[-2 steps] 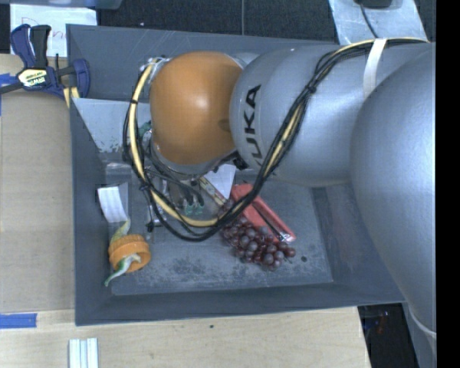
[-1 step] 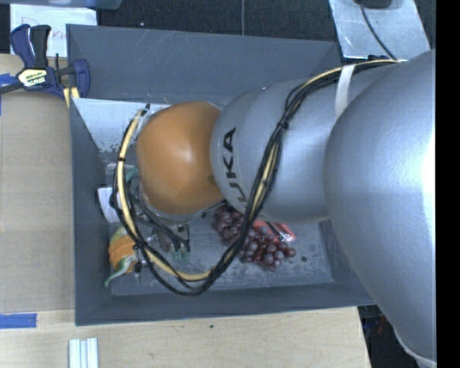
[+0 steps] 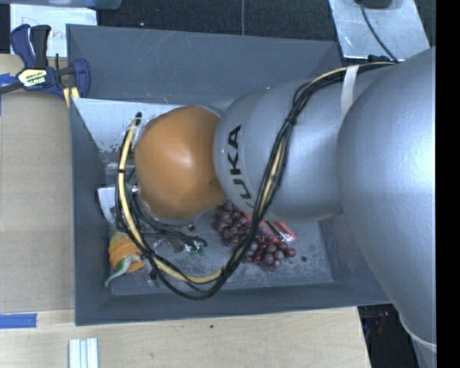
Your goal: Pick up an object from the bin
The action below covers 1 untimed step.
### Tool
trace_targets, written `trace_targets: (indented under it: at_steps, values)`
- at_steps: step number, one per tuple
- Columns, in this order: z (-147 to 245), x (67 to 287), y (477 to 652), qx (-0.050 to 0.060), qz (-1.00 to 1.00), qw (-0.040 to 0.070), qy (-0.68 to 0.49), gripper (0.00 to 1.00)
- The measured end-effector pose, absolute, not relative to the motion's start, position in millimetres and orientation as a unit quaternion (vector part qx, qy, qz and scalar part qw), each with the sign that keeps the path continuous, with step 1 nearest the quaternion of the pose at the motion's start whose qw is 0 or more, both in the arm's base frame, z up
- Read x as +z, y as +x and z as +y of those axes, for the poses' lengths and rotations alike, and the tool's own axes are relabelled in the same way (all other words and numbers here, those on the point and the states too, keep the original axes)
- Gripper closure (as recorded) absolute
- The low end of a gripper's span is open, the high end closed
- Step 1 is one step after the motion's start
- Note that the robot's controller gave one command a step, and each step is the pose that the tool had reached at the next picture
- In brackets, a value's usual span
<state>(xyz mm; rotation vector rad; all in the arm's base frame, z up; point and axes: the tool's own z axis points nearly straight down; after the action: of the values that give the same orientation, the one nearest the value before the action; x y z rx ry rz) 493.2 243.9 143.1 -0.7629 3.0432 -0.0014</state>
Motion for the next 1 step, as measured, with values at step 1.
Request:
trace_targets:
  at_steps: [1]
  values:
    - [244.9, 83.4, 514.6, 0.002, 0.998, 0.006, -0.058, 0.00]
